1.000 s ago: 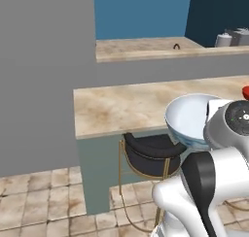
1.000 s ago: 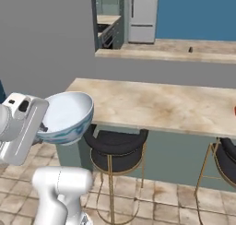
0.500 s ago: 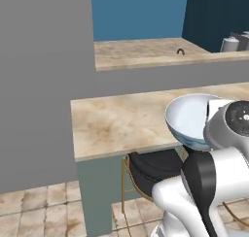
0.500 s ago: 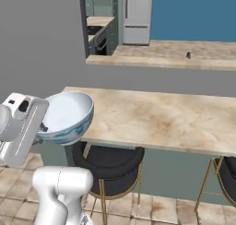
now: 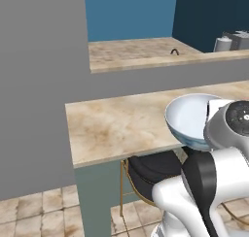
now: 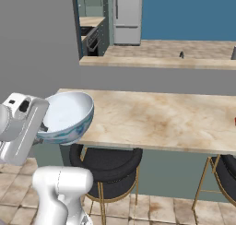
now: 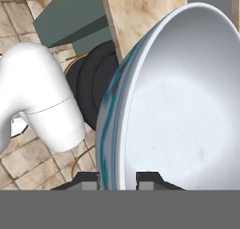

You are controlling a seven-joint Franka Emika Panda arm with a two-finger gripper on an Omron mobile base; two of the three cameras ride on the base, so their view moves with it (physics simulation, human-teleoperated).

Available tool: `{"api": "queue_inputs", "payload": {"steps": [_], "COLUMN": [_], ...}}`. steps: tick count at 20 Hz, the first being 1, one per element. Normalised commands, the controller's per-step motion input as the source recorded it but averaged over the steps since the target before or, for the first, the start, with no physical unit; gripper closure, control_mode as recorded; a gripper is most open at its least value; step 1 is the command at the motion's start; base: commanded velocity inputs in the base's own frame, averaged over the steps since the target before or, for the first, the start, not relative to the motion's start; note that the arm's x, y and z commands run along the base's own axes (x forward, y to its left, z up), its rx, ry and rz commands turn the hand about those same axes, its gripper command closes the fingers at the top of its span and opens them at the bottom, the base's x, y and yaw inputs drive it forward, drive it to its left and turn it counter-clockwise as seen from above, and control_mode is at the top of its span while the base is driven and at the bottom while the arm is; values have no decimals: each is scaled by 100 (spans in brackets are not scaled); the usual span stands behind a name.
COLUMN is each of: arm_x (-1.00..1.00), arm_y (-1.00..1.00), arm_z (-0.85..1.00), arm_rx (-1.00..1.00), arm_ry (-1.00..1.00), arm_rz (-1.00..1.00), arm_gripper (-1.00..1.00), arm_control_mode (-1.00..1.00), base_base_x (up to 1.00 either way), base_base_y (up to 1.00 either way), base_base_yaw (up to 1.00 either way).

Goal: Pick up the bowls from the cabinet and place each bowl in front of a stool on the dining counter.

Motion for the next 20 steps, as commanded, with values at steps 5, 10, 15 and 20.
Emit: {"api": "queue_inputs", "payload": {"steps": [5,10,15,20], "arm_x": [62,65,69,78], "arm_y": [27,23,52,13], "arm_z": [0,0,0,-14], "arm_rx": [0,0,1,14], "arm_ry": [1,1,0,1], "arm_rz": [-11,-10,-13,-14], "arm_gripper": [100,100,100,100], "arm_control_mode": [-100,-100,-100,-100], "base_base_x": [0,0,0,0], "base_base_y": [0,0,0,0], "base_base_yaw": [0,0,0,0]}}
